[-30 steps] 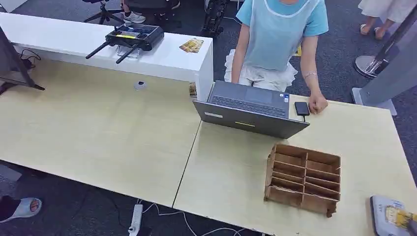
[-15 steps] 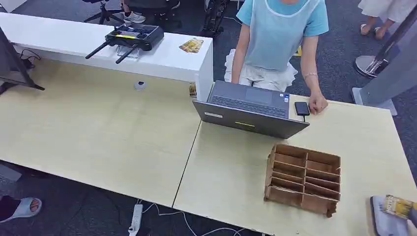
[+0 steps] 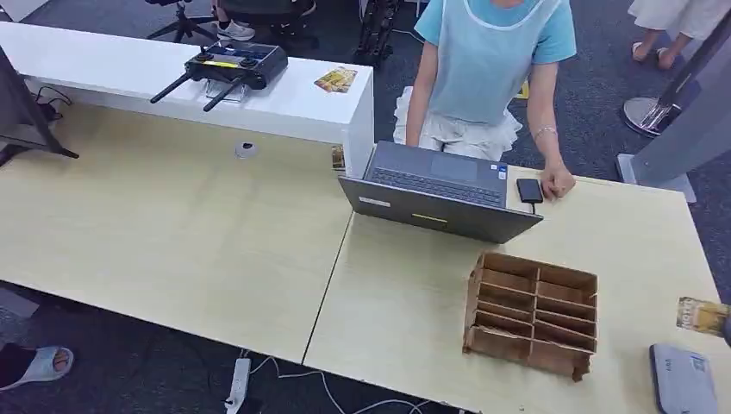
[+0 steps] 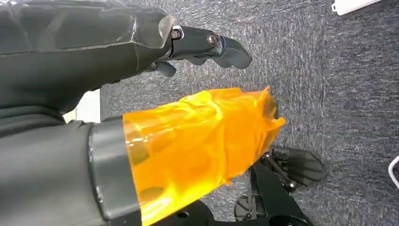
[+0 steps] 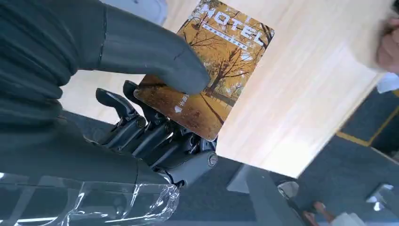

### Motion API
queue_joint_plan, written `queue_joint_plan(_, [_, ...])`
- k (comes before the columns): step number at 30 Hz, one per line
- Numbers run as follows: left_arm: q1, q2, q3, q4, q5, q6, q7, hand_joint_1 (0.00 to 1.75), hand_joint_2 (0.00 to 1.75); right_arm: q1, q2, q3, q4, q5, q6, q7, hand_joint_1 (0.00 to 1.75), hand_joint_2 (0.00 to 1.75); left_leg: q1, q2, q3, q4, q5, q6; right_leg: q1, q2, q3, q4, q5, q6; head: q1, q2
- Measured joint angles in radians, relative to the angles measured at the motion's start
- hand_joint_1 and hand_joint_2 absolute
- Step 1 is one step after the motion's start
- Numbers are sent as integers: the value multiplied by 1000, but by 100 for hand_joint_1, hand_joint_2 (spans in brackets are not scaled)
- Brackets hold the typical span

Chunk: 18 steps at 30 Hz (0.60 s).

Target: Pass the card to the sensor for recognition and then transmit it.

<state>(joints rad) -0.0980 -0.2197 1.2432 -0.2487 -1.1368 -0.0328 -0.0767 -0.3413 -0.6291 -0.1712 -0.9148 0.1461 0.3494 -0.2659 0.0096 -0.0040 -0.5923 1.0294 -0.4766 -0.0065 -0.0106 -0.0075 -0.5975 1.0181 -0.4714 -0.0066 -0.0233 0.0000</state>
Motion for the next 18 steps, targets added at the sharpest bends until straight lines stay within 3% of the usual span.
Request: queue_joint_plan(18, [-7, -5, 7, 0, -2, 7, -9, 0, 0, -331, 56, 174, 23, 250, -131, 56, 175, 175, 0, -1, 0, 0, 1, -1, 0, -1, 0, 1, 0, 0, 0, 0])
